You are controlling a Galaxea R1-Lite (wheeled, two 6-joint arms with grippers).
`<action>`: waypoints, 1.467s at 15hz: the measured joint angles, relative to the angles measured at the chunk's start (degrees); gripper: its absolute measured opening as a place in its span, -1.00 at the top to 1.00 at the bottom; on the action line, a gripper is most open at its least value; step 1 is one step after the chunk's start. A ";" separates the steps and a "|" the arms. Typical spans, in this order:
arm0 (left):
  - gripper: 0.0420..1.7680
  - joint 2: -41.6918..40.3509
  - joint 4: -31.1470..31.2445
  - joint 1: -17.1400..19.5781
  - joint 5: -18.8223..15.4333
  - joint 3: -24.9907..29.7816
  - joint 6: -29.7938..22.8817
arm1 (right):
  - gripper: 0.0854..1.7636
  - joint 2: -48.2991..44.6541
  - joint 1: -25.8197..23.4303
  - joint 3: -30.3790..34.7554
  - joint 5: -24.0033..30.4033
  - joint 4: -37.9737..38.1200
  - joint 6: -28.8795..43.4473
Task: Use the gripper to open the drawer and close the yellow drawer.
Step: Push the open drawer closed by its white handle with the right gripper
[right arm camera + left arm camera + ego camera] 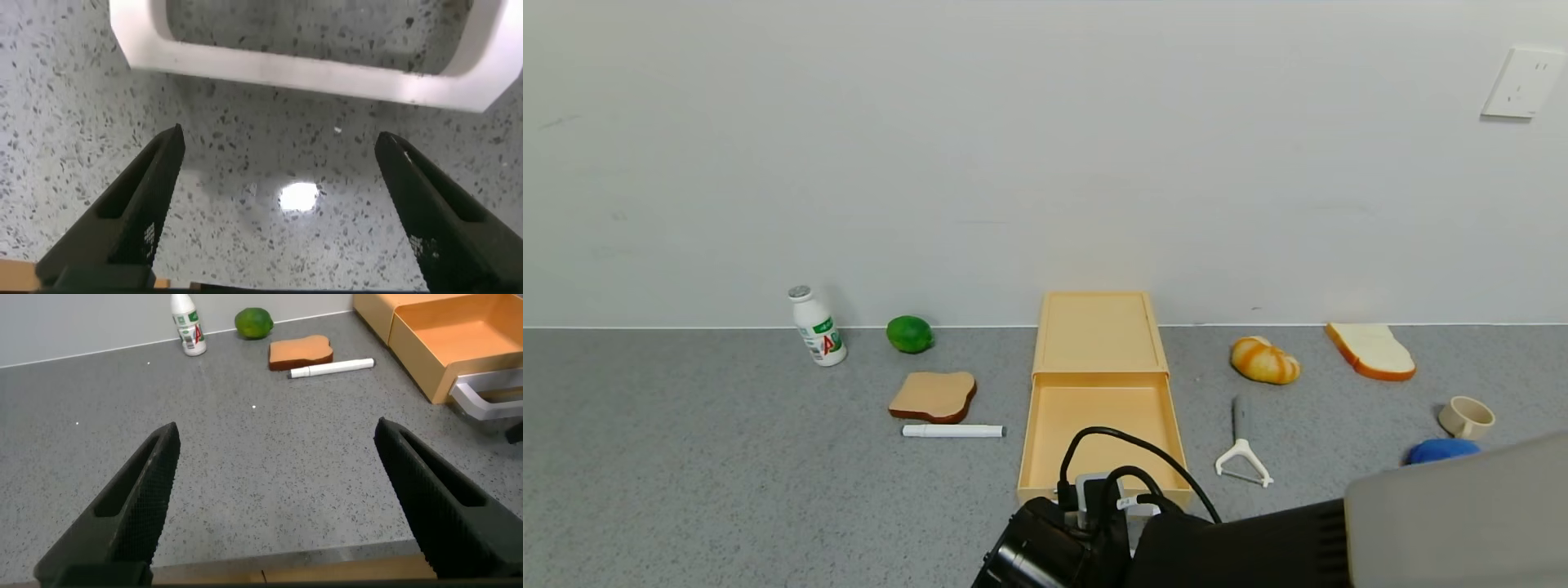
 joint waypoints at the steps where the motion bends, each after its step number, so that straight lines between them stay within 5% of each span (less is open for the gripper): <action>1: -0.94 0.00 0.00 0.00 0.02 0.00 0.00 | -0.94 0.13 -0.22 -0.02 0.00 -0.11 -0.05; 22: -0.94 0.00 0.00 0.00 0.02 0.00 0.00 | -0.94 2.21 -3.54 -4.62 -4.89 -1.00 -3.85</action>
